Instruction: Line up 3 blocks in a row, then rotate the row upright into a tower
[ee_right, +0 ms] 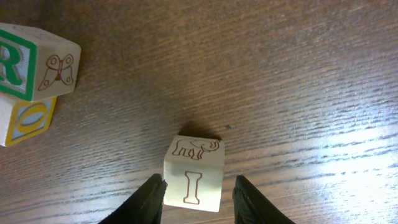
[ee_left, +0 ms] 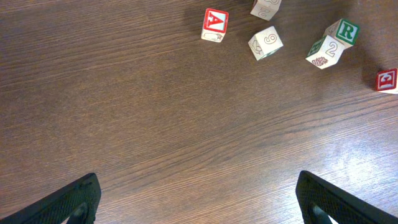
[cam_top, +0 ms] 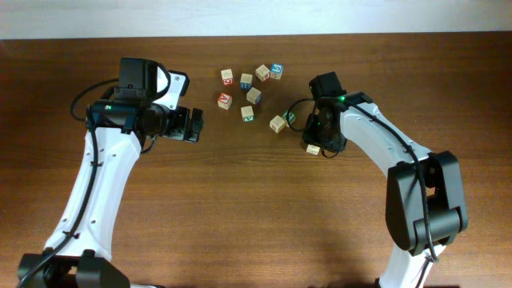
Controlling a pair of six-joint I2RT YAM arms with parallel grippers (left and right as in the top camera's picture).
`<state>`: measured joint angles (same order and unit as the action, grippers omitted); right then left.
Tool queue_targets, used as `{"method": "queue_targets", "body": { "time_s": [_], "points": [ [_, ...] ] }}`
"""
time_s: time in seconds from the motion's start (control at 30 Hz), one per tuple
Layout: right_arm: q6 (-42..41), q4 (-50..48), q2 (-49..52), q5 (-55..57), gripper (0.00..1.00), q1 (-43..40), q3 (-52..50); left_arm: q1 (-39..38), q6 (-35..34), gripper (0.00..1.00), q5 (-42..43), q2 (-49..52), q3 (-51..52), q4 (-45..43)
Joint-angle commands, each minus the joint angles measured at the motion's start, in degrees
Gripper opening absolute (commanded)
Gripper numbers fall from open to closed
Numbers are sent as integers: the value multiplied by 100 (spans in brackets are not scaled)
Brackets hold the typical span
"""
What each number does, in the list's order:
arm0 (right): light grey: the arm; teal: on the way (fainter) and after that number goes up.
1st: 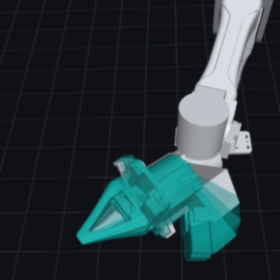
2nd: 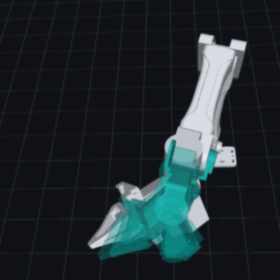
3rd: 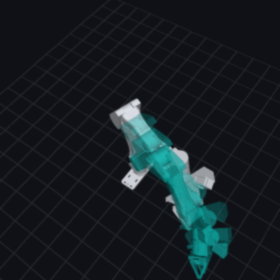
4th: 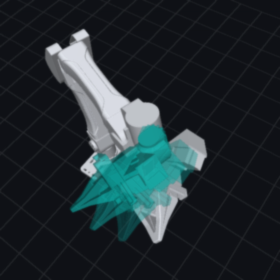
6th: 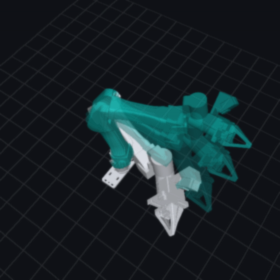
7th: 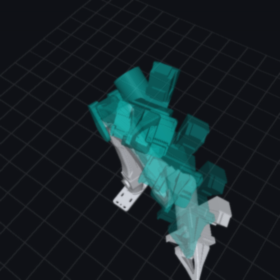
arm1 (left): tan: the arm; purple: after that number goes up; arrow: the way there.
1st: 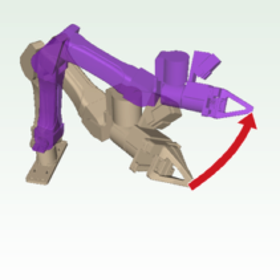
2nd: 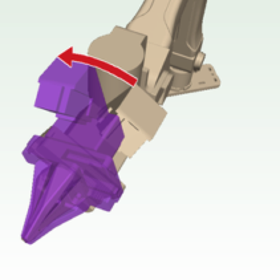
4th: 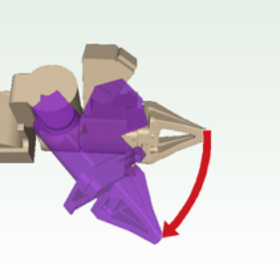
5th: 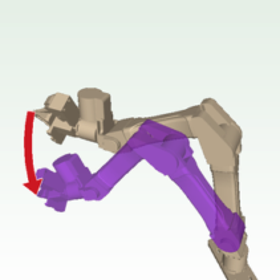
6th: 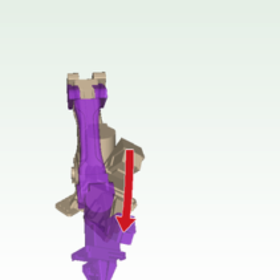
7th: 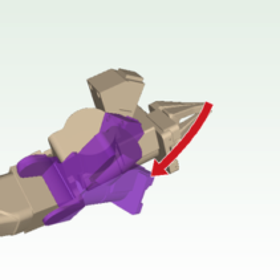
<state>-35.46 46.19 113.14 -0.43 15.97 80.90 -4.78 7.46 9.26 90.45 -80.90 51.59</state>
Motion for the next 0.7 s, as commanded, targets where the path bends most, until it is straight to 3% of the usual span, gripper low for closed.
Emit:
{"method": "queue_targets", "body": {
  "time_s": [0.0,0.27,0.37,0.47,0.53,0.6,0.67],
  "points": [
    [358,-57,107,111,38,15,63,-17,-70,99,85,20,-133,-7],
    [356,-39,328,57,38,48,63,-17,-70,99,85,17,-133,-7],
    [356,-37,398,48,26,103,63,-17,-70,99,85,20,-133,-7],
    [356,-13,468,72,26,195,63,-17,-70,99,85,17,-133,-7],
    [382,2,468,116,32,208,63,-17,-70,99,85,17,-133,-7],
    [610,2,468,118,50,201,63,-17,-70,99,85,17,-133,-7],
    [874,-22,468,114,61,201,63,-17,-70,99,85,20,-133,-7]
  ]
}}
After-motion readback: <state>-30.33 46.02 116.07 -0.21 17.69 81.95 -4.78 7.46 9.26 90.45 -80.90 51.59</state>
